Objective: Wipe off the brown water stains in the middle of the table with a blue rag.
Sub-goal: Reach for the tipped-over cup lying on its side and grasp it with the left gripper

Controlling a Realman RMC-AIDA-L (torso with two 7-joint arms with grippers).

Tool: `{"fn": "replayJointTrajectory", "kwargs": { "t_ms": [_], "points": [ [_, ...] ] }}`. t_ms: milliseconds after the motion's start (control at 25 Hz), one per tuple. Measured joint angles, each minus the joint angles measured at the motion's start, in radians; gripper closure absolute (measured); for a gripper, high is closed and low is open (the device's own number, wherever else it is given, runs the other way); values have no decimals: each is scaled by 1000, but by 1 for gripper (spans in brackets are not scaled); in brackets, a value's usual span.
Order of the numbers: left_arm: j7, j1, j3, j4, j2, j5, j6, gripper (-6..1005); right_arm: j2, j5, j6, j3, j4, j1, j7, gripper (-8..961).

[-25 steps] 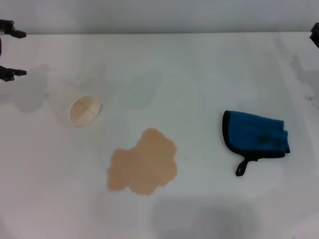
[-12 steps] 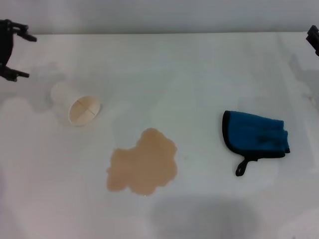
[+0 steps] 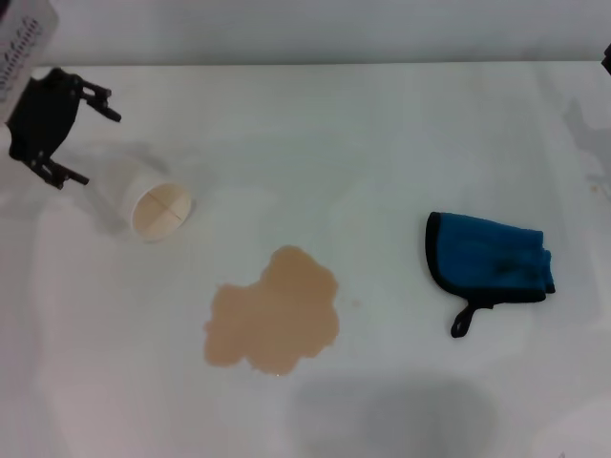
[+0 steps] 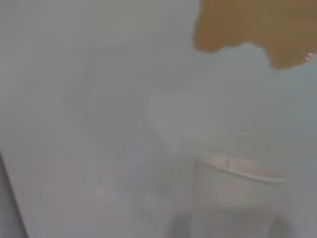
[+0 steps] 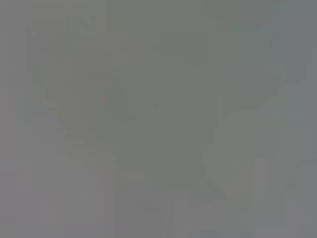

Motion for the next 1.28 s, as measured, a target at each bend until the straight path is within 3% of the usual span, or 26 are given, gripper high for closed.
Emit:
{"fn": "replayJointTrajectory", "kwargs": {
  "t_ms": [160, 320, 1000, 1280],
  "points": [
    [13, 10, -3, 46, -27, 59, 10, 122, 0, 6, -1, 0, 5, 0, 1, 81],
    [51, 30, -41, 82, -41, 61, 11, 122, 0, 7, -1, 0, 8, -1, 2, 81],
    [99, 49, -51, 73, -111, 109, -20, 123, 0, 2, -5, 0, 11, 3, 28, 81],
    [115, 56, -53, 46, -129, 108, -70, 123, 0, -1, -5, -7, 3, 3, 28, 82]
  ]
}}
